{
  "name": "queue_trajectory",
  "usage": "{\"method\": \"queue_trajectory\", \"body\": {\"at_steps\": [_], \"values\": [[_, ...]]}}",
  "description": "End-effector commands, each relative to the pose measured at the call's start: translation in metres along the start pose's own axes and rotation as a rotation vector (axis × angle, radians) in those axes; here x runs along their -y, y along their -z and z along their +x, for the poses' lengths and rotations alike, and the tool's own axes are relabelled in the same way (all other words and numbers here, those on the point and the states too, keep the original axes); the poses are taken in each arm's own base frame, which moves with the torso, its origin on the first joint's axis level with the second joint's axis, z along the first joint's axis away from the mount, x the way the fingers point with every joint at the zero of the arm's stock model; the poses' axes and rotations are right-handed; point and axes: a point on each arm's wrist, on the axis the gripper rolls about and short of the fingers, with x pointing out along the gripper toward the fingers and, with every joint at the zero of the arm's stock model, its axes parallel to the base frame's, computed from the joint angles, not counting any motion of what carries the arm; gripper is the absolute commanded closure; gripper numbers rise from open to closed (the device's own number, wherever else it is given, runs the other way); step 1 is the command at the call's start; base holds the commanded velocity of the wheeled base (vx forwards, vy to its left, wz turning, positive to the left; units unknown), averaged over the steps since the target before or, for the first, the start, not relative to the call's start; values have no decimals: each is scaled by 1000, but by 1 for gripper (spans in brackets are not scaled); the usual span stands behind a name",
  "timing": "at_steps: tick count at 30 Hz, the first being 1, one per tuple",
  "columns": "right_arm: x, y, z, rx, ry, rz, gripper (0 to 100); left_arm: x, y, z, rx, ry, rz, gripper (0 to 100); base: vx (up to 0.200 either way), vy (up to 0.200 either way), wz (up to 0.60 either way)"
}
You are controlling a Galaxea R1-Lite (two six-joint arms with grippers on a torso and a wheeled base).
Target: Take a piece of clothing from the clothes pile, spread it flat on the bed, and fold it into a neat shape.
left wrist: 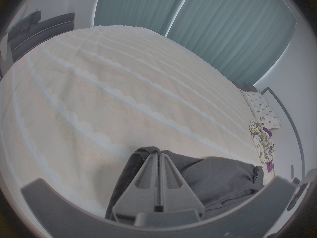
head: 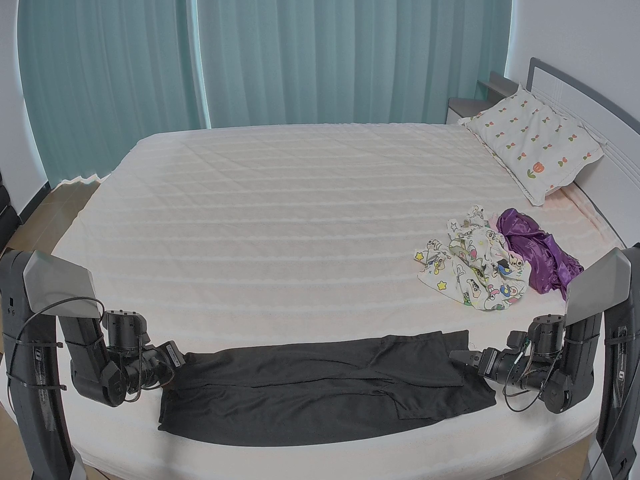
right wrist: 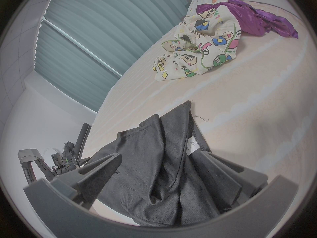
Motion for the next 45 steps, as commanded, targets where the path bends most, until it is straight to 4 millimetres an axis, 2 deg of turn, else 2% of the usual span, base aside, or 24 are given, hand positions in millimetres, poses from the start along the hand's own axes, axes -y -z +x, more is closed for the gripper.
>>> {"method": "queue_trajectory", "body": {"at_steps": [1,7,15,22,32,33,37,44,45], "values": [[1,1,2,2,-3,-3,0,-4,-6,0,25,-6,-24,100,0,0,0],[2,-2,5,16,-9,1,0,3,-18,7,82,37,-139,100,0,0,0],[3,-15,12,67,-26,76,0,2,-19,9,86,37,-150,100,0,0,0],[7,-15,20,70,-30,78,0,2,-21,10,96,40,-191,100,0,0,0],[10,-23,46,82,-40,66,0,2,-22,10,98,42,-197,100,0,0,0],[11,-25,51,87,-22,68,100,2,-21,9,98,40,-198,100,0,0,0],[11,-28,62,102,18,68,100,2,-21,9,98,40,-198,100,0,0,0],[11,-29,62,118,16,65,100,2,-20,9,93,39,-198,100,0,0,0],[12,-34,62,149,3,58,100,0,-20,10,101,25,-200,100,0,0,0]]}}
